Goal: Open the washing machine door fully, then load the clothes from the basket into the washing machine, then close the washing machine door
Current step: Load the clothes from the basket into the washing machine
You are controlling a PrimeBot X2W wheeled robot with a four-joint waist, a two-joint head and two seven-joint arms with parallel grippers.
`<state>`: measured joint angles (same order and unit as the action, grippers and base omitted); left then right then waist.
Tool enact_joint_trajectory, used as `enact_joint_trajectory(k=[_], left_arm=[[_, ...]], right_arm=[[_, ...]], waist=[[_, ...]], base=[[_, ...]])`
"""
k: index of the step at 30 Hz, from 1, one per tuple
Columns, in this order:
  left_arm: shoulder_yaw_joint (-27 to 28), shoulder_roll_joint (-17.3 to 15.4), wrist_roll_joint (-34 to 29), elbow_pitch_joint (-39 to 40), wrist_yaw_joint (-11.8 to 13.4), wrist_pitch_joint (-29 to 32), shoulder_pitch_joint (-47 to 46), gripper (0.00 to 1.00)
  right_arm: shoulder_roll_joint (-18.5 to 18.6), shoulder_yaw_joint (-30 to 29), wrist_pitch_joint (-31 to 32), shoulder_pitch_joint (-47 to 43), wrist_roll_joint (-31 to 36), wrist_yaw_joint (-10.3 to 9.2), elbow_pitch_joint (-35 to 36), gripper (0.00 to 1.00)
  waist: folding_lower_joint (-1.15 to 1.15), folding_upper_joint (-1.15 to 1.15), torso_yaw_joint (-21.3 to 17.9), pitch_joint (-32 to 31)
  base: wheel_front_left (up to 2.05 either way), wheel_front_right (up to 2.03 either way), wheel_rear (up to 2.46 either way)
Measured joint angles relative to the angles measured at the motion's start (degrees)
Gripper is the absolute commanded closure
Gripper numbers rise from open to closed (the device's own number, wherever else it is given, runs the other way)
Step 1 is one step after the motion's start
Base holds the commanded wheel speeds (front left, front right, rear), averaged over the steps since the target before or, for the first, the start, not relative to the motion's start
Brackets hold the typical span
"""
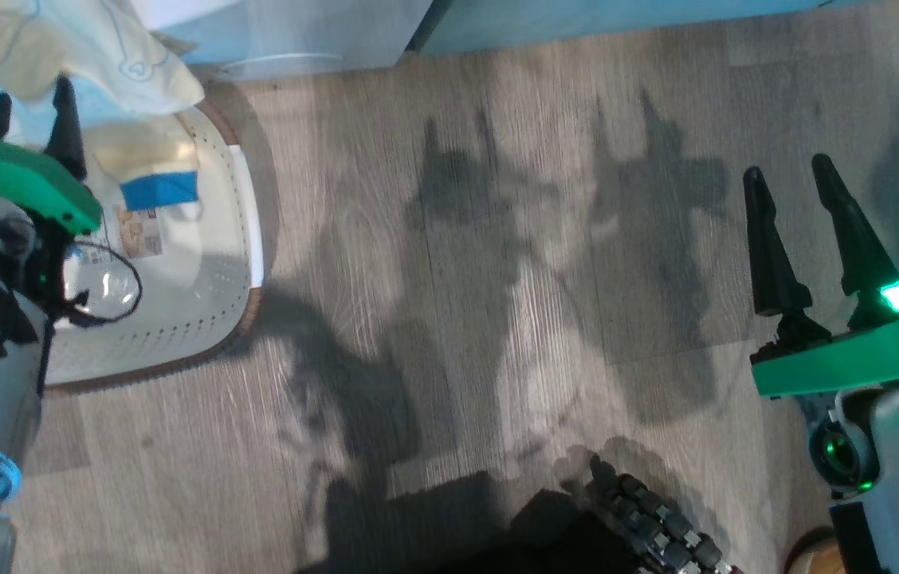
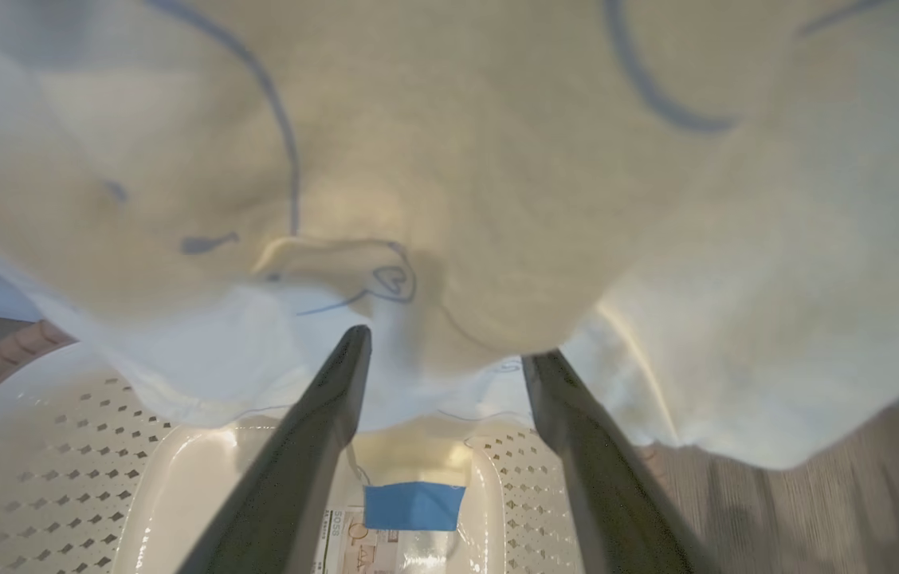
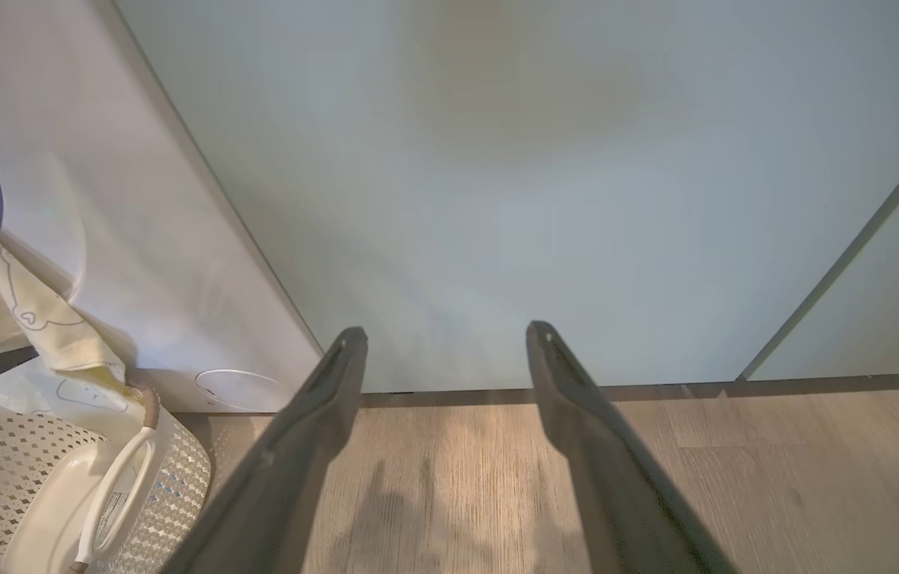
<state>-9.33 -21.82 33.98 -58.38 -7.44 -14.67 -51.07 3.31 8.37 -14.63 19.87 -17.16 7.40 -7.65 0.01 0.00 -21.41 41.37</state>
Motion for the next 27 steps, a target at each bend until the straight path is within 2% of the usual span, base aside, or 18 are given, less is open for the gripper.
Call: enact_joint_trajectory(k=[6,16,18,20,27], left_arm=[[-2.4,-1.01,0.49,-1.33,-0.01,-0.02,-3.22,0.0],[-2.88,-2.32,-0.1,-4.19,-0.01,0.01,-7.01,0.0],[-3.67,-2.31,-0.88,-3.63,-0.01,0.01,-7.01,0.59],[-4.13,-2.08,-1.22,-3.03,-0.02,0.04,-6.98,1.0],[-4.31,-1.96,-1.7,1.88,0.0,0.32,-3.88,1.0]], right_arm=[[-0.01,0.58,0.0,0.8,0.0,0.0,-0.01,0.0],[0.03,0.97,0.0,2.43,0.01,0.0,0.04,0.0],[0.04,0.97,0.0,2.64,0.0,0.0,0.01,0.0],[0.04,0.98,0.0,2.81,0.01,0.0,0.0,0.0],[0.04,0.93,0.0,2.74,0.01,0.0,-0.14,0.0]], waist=[[-0.01,0.0,0.23,2.21],[-0.01,0.0,0.45,4.49],[0.0,0.0,0.51,4.53],[-0.01,0.0,0.58,4.44],[-0.01,0.0,0.87,2.64]], base=[[0.0,0.0,0.0],[0.0,0.0,0.0],[0.0,0.0,0.0],[0.0,0.0,0.0],[0.0,0.0,0.0]])
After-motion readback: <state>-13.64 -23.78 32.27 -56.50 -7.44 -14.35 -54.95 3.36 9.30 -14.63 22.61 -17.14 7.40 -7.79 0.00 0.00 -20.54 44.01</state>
